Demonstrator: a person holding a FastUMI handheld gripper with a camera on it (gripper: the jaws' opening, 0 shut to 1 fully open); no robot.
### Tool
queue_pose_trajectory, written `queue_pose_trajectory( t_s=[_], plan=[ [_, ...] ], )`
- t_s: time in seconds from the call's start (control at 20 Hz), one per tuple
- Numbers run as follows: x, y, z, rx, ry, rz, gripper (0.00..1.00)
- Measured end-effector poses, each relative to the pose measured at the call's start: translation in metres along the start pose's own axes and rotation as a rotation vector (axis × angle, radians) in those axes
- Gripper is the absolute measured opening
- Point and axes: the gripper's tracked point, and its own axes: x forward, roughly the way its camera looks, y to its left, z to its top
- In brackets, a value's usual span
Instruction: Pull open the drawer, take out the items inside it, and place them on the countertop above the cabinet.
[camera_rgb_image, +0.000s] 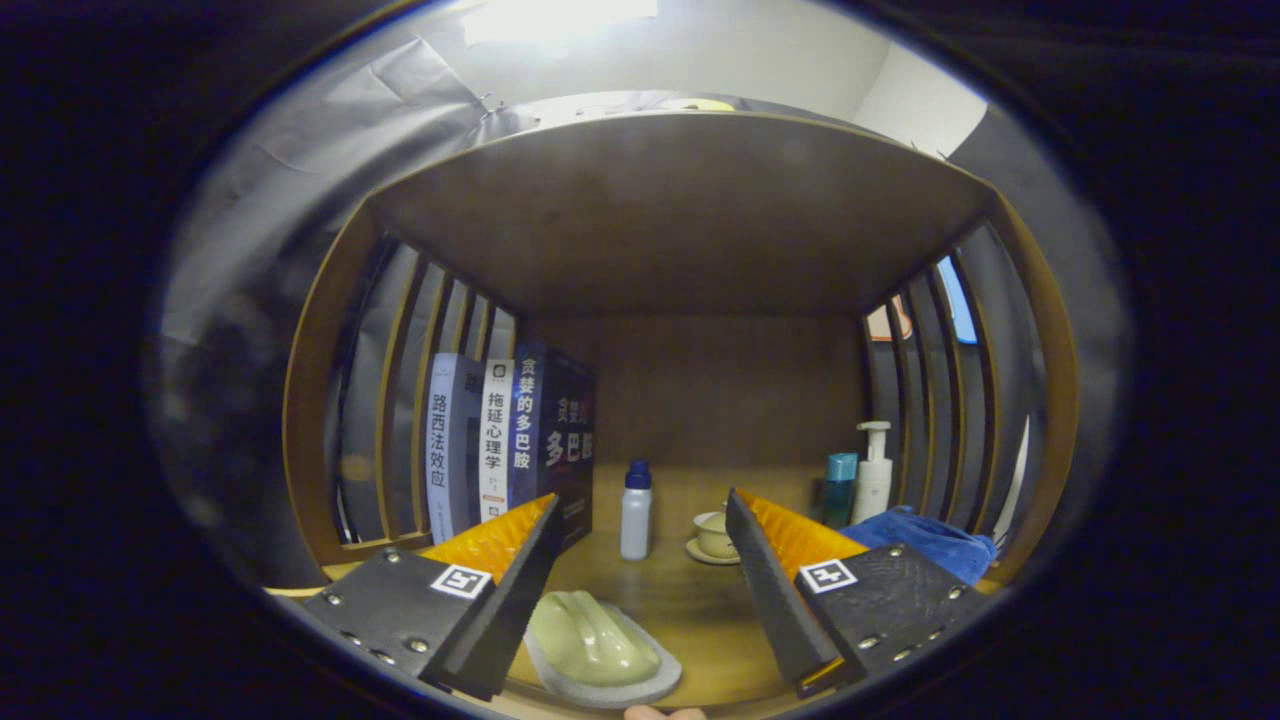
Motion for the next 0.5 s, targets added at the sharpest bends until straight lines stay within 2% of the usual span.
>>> queue_pose_trajectory(
  t_s=[0.3,0.4,0.5],
  plan=[
    [-0.01,-0.033,0.03,-0.01,-0.069,-0.105,0.96],
    [-0.026,-0.033,0.044,-0.01,-0.083,-0.096,0.96],
    [-0.047,-0.026,0.057,-0.004,-0.076,-0.053,0.96]
  ],
)
